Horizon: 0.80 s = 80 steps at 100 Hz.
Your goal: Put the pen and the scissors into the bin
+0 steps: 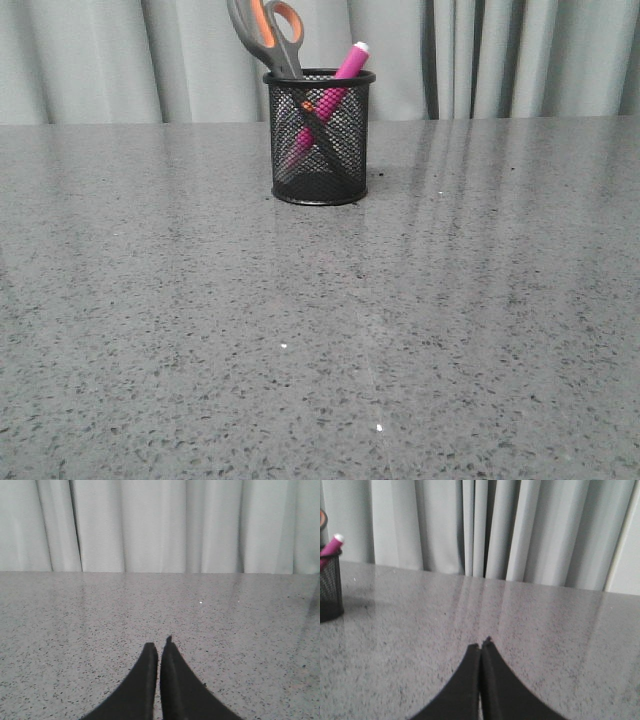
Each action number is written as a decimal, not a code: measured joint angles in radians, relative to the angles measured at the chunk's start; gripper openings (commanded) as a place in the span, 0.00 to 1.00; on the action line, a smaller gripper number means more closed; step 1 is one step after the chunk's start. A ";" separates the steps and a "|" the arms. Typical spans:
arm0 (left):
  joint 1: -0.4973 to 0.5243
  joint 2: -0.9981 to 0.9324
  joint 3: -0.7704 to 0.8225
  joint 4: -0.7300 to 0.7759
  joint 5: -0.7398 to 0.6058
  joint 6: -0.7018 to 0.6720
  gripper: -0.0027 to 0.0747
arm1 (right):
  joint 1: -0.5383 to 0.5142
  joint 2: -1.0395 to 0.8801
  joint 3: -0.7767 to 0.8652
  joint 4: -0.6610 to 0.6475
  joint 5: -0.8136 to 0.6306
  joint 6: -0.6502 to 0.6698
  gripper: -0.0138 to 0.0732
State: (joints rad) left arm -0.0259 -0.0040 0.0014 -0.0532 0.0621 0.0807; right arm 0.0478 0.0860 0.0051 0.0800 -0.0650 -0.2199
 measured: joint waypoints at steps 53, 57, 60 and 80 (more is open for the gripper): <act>0.000 0.000 0.000 0.000 0.002 -0.002 0.01 | -0.012 -0.097 0.005 -0.049 0.223 0.012 0.08; 0.000 0.000 0.000 0.000 0.002 -0.002 0.01 | -0.012 -0.097 0.005 -0.049 0.223 0.012 0.08; 0.000 0.000 0.000 0.000 0.002 -0.002 0.01 | -0.012 -0.097 0.005 -0.049 0.223 0.012 0.08; 0.000 0.000 0.000 0.000 0.002 -0.002 0.01 | -0.012 -0.097 0.005 -0.049 0.223 0.014 0.08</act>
State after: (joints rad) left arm -0.0259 -0.0040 0.0014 -0.0532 0.0641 0.0785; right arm 0.0361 -0.0108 0.0098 0.0310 0.1585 -0.2058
